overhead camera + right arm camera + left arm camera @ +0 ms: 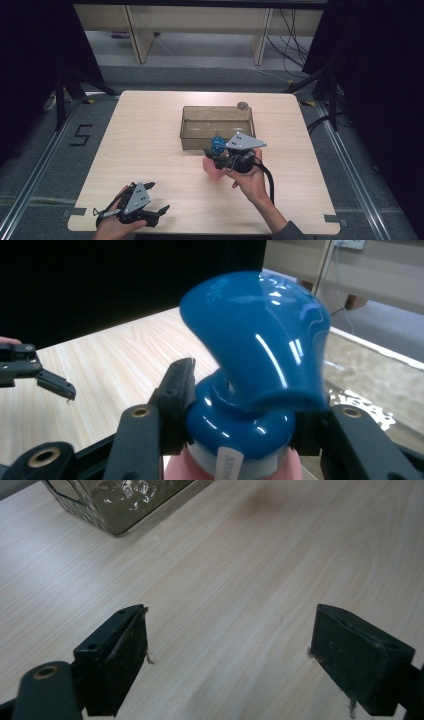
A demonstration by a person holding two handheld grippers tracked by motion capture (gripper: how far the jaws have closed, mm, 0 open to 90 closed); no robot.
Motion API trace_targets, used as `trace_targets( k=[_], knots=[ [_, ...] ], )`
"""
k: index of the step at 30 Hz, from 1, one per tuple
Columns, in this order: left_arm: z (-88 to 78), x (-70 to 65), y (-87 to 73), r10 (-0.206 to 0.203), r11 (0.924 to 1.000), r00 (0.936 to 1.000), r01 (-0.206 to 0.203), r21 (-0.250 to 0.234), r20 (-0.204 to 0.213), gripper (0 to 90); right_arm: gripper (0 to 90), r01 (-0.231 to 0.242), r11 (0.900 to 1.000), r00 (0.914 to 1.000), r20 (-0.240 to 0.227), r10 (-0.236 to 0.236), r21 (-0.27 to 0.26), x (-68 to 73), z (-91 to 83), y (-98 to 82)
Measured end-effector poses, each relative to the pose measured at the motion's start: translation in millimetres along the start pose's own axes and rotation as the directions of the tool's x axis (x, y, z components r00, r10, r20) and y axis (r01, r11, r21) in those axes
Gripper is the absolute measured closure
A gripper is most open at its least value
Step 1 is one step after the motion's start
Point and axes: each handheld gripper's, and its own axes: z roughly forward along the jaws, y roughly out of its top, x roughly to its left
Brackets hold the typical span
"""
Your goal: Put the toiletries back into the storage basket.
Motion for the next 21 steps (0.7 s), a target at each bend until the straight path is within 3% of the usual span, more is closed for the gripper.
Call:
trace_targets(
  k=[9, 11, 14, 18, 19, 21],
  knots=[
    [0.2, -0.7, -0.3, -0.005, 0.9999, 0.9999, 0.005, -0.012, -0.010, 14.8, 53.3, 0.007, 1.000, 0.9998, 0.020, -0.007, 0.005, -11.7, 0.5, 10.4],
    [0.0, -0.5, -0.2, 0.000, 1.0000, 0.9999, 0.000, -0.009, -0.010, 14.8, 53.3, -0.025, 1.000, 0.9996, 0.011, 0.025, -0.004, -12.3, 1.3, 10.6],
    [0.2, -0.5, 0.0, 0.002, 1.0000, 0.9999, -0.002, -0.008, -0.010, 14.8, 53.3, -0.002, 1.000, 0.9996, 0.027, 0.002, 0.010, -15.1, 0.6, 11.8],
    [-0.3, -0.2, 0.3, -0.005, 1.0000, 1.0000, 0.005, -0.006, 0.001, 14.8, 53.3, -0.004, 1.000, 0.9994, 0.034, 0.004, 0.004, -16.2, 0.0, 13.5],
    [-1.4, 1.4, 0.8, 0.016, 0.9998, 0.9999, -0.016, 0.008, 0.000, 14.8, 53.3, -0.002, 1.000, 0.9997, 0.026, 0.002, 0.015, -17.2, -0.8, 14.5],
    [-0.7, -0.2, 0.2, 0.002, 1.0000, 1.0000, -0.002, -0.001, 0.000, 14.8, 53.3, 0.006, 1.000, 0.9993, 0.037, -0.006, 0.002, -18.9, -2.0, 16.4]
  ],
)
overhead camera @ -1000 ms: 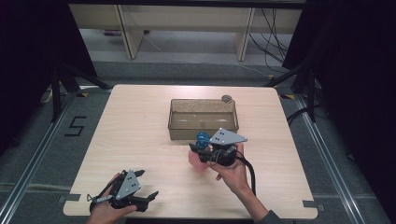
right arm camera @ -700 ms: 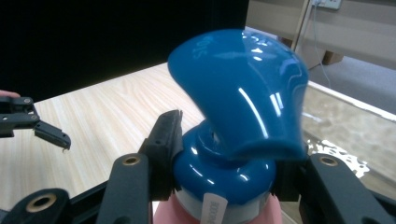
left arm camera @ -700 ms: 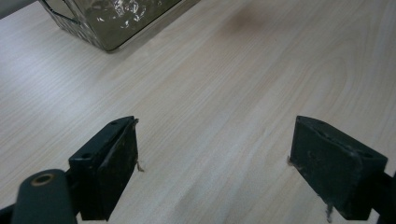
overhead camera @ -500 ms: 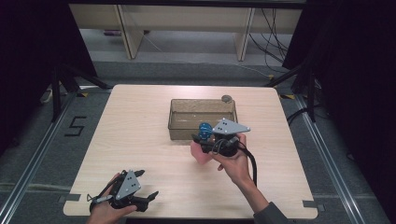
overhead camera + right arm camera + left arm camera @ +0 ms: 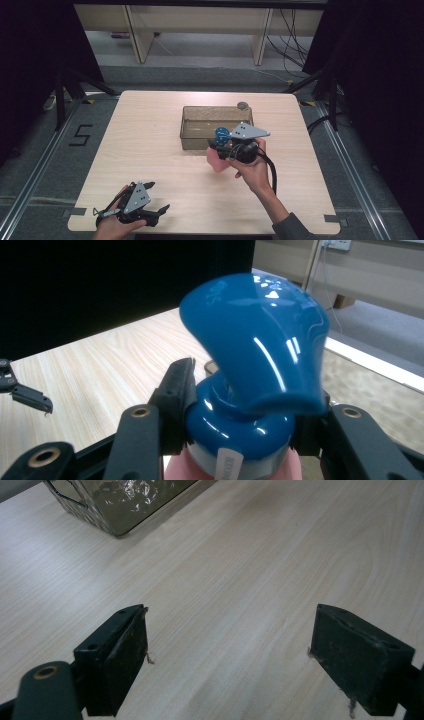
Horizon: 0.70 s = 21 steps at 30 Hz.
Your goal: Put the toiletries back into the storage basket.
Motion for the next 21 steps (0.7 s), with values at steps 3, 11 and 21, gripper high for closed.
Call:
trace_targets(
  k=[3, 11, 21],
  knots=[
    [0.2, 0.7, 0.2, 0.008, 1.0000, 0.9999, -0.008, 0.004, -0.009, 14.8, 53.3, -0.009, 1.000, 0.9999, -0.005, 0.009, 0.002, -2.0, -2.0, 4.1],
    [0.7, 0.1, -0.4, -0.001, 1.0000, 1.0000, 0.001, -0.004, -0.009, 14.8, 53.4, -0.011, 1.000, 0.9998, 0.016, 0.011, 0.003, -9.4, -2.9, 13.9],
    [1.5, 0.3, -0.3, -0.001, 1.0000, 0.9999, 0.001, -0.009, -0.015, 14.8, 53.4, -0.024, 1.000, 0.9993, 0.030, 0.025, -0.016, -23.5, -7.6, 28.0]
  ],
)
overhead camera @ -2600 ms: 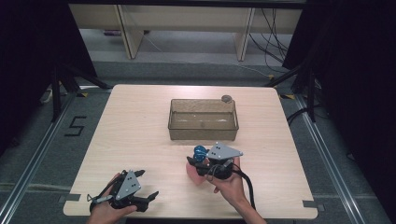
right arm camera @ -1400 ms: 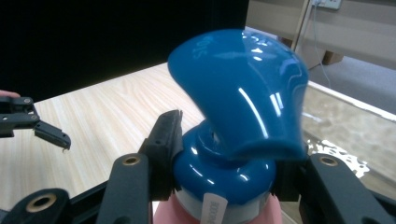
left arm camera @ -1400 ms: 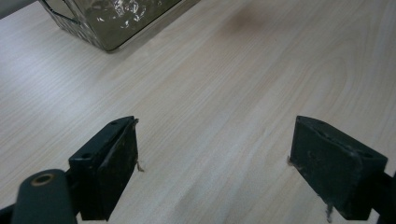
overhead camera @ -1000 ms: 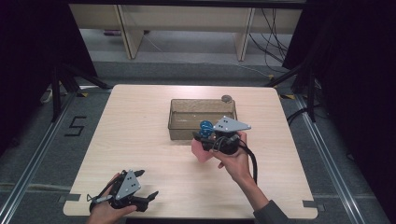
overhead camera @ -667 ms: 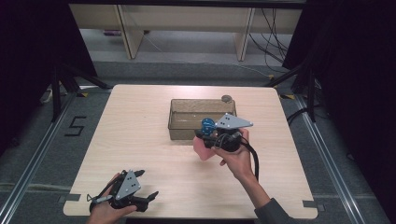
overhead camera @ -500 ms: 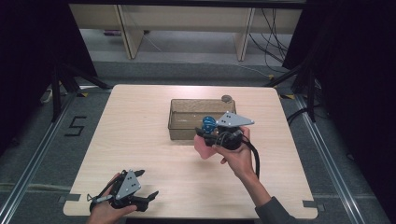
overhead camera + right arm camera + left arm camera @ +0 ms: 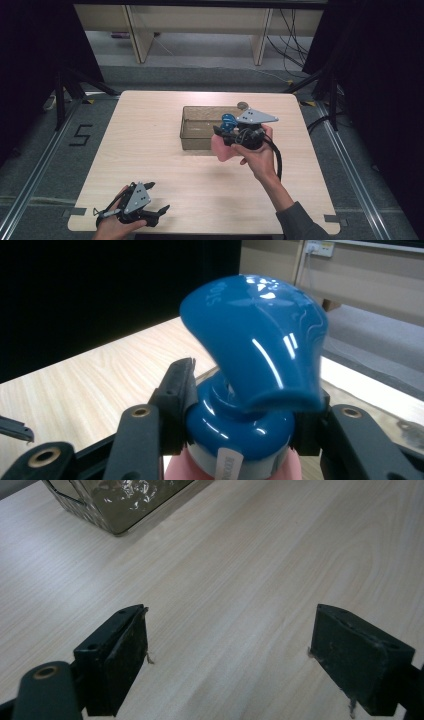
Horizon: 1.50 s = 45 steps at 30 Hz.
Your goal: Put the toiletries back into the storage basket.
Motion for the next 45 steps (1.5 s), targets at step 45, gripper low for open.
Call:
trace_targets(
  k=[45],
  knots=[
    [-2.0, 1.6, 0.9, 0.019, 0.9997, 0.9997, -0.019, 0.018, 0.014, 14.8, 53.4, -0.079, 0.997, 0.9820, 0.171, 0.079, -0.007, -69.6, 21.9, 19.4]
  ],
)
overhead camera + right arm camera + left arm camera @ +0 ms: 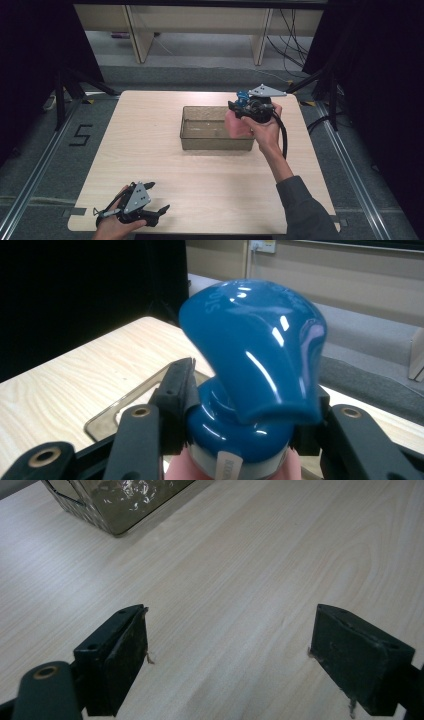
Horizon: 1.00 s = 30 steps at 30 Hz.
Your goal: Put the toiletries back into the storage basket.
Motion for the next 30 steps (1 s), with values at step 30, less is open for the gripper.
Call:
trace_targets(
  k=[30],
  knots=[
    [1.2, -1.8, -0.3, -0.020, 0.9997, 0.9998, 0.020, -0.010, 0.007, 14.8, 53.4, 0.001, 1.000, 0.9987, 0.051, -0.002, 0.020, -20.6, 21.3, -22.8]
  ],
)
